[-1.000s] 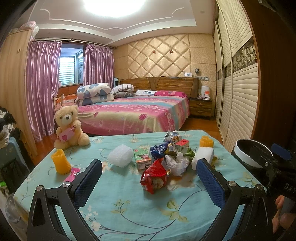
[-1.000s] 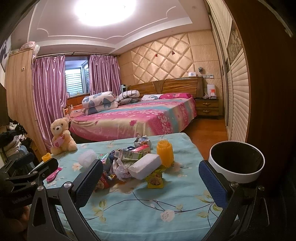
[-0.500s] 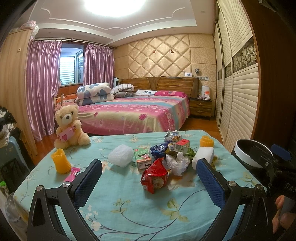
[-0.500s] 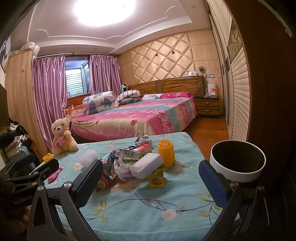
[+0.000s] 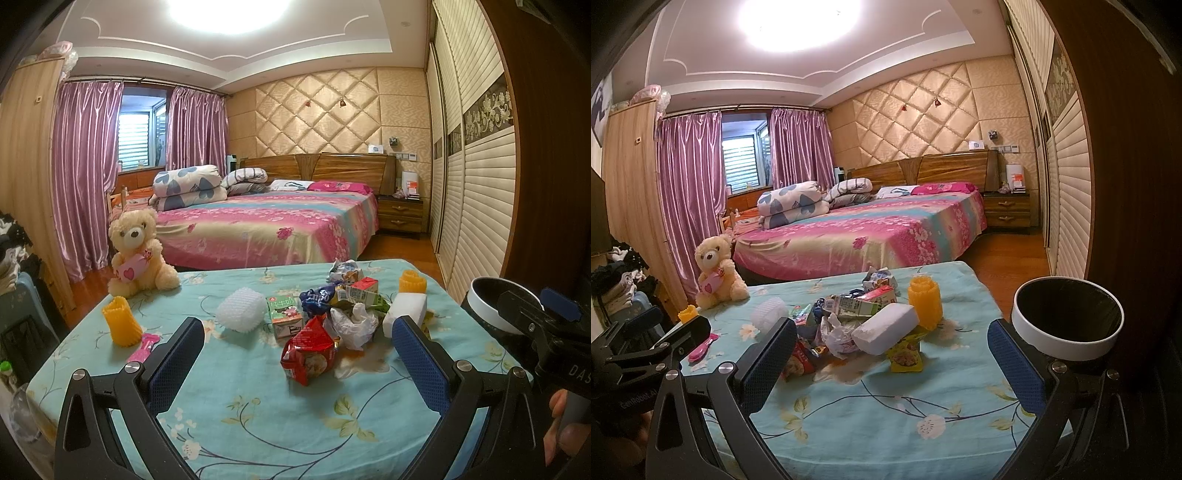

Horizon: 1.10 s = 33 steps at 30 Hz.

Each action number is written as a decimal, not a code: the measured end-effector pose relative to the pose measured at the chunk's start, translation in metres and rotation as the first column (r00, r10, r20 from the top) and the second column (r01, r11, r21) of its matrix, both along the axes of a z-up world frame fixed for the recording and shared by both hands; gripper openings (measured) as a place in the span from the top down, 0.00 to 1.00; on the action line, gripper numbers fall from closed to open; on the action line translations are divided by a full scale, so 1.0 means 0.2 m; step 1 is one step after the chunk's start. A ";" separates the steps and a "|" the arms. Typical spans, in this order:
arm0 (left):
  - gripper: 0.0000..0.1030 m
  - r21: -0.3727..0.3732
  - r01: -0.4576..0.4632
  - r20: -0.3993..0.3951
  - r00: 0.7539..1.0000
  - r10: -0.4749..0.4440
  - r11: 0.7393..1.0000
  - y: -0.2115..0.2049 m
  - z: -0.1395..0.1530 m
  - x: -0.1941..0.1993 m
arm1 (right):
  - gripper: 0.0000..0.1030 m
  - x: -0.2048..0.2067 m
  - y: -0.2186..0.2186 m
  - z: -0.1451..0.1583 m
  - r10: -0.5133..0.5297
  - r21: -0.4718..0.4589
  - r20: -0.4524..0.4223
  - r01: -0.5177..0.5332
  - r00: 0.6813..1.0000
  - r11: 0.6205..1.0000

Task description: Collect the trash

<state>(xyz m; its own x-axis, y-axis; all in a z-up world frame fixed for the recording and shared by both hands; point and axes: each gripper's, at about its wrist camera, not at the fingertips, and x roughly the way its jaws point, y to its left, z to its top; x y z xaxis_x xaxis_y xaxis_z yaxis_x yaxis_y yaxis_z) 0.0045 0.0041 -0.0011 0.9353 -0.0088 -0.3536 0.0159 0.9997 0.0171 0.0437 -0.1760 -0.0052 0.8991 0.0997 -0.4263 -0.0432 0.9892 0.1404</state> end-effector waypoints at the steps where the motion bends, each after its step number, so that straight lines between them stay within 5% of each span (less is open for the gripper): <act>1: 0.01 0.000 0.000 0.000 1.000 0.000 1.000 0.00 0.00 0.00 | 0.00 0.00 0.00 0.00 0.000 0.001 0.001 0.000 1.000 1.000; 33: 0.01 -0.024 -0.009 -0.066 0.998 0.007 1.000 0.05 -0.09 0.08 | 0.00 0.02 0.03 -0.03 0.014 0.024 -0.058 -0.013 0.998 1.000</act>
